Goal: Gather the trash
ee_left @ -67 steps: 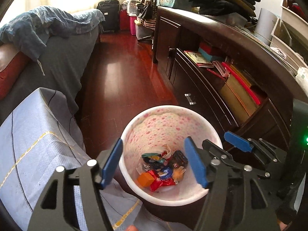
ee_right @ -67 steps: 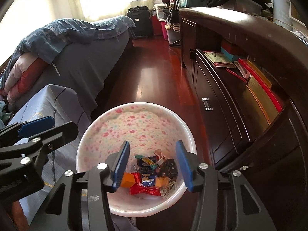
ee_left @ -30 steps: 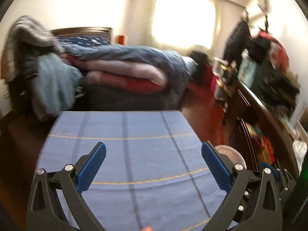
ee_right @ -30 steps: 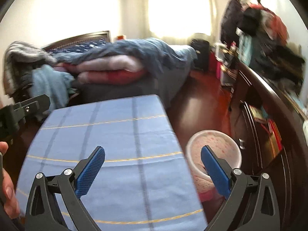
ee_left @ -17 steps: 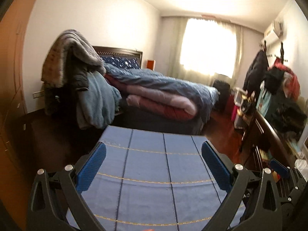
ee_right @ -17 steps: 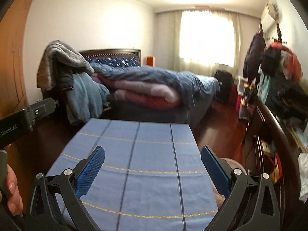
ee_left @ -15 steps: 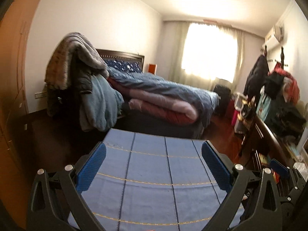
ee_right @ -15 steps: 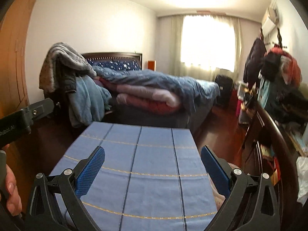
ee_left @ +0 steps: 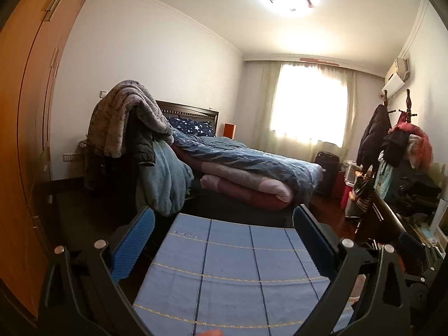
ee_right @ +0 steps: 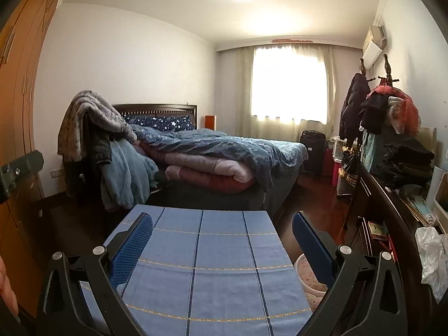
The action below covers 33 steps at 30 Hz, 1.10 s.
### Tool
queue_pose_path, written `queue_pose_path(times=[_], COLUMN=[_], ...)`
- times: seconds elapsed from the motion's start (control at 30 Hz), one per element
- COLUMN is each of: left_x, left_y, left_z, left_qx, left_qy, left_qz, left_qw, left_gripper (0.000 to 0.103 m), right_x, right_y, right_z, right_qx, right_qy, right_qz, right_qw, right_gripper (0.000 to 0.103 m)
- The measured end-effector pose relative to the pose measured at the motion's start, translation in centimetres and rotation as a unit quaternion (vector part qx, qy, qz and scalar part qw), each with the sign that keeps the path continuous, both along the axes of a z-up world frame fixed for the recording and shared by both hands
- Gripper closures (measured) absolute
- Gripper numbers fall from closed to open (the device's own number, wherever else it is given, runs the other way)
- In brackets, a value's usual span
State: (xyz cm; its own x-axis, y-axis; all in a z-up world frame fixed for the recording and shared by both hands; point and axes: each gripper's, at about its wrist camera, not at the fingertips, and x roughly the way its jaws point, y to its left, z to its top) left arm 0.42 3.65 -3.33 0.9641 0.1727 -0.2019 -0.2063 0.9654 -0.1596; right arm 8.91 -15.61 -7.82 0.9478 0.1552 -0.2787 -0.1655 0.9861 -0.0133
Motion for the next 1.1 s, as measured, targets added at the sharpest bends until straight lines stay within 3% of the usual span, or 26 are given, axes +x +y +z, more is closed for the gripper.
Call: queue_pose_path(times=[1.1], left_x=[-2.3], left_y=[-3.0], left_z=[1.4], left_qx=[0.042], left_qy=[-0.024], left_qz=[-0.030], left_qw=[0.9984], left_gripper=[0.003], right_x=[-2.8], right_y=[-1.1], right_z=[1.2], right_qx=[0.015], right_qy=[-0.026], right_qz=[-0.007], right_qw=[1.000], right_gripper=[0.004])
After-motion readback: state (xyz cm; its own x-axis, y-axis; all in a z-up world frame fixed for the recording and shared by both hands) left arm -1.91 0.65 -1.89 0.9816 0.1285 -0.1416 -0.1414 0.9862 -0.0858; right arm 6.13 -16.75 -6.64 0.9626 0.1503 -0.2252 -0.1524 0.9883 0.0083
